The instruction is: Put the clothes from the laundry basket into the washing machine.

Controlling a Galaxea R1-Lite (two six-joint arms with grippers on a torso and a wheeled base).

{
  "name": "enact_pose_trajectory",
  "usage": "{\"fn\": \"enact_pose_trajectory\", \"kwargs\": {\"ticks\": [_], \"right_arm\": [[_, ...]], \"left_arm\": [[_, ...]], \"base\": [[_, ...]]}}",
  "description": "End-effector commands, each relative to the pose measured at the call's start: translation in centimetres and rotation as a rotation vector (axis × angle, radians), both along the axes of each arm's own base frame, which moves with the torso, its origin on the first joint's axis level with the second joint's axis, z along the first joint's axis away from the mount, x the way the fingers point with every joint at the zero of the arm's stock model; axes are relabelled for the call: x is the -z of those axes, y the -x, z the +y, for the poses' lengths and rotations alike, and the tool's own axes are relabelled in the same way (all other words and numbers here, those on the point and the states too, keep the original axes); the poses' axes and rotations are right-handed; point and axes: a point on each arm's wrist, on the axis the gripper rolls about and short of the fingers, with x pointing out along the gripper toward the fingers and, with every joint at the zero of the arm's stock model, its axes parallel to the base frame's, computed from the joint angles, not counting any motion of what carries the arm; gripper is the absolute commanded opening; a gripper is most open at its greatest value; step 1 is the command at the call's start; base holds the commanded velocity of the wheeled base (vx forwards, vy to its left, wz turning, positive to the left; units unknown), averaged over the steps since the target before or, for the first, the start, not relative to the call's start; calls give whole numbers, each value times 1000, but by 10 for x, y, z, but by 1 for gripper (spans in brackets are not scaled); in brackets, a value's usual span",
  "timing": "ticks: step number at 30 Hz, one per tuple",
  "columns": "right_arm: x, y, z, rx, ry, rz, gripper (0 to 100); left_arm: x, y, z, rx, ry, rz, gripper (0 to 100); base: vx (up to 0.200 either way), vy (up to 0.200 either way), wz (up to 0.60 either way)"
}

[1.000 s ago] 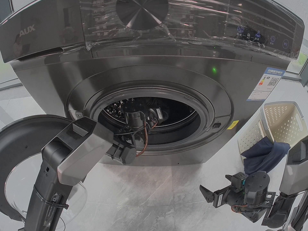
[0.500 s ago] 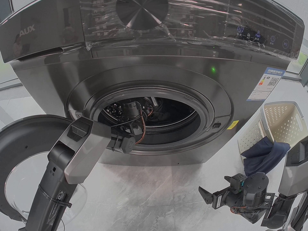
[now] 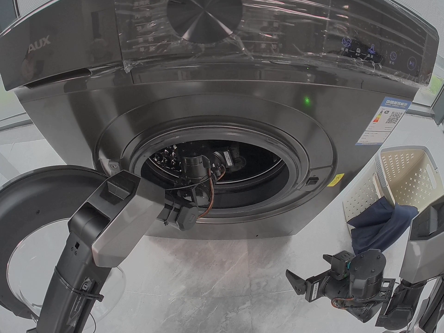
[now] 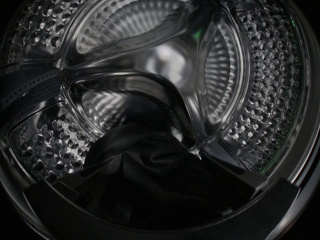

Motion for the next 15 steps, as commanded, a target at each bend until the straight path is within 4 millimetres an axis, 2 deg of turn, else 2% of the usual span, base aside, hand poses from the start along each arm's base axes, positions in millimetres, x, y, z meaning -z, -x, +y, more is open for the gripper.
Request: {"fn": "enact_pose_trajectory", "kwargs": {"ticks": [1, 6, 12, 13, 15], "right_arm": [[0, 0, -1, 2, 2, 2, 100], [0, 0, -1, 2, 3, 0, 100], [0, 1, -1, 2, 2, 0, 100], [0, 1, -1, 2, 2, 0, 100], [0, 1, -2, 4, 5, 0, 100]], "left_arm": [[-27, 41, -9, 56, -38, 30, 100], [-38, 88, -19, 132, -95, 40, 100], [-24, 124, -14, 171, -174, 32, 100], [-24, 124, -14, 171, -174, 32, 100], [-9, 141, -8, 187, -218, 49, 100]], "base": [[0, 0, 0], [0, 0, 0], [0, 0, 0], [0, 0, 0], [0, 0, 0]]}}
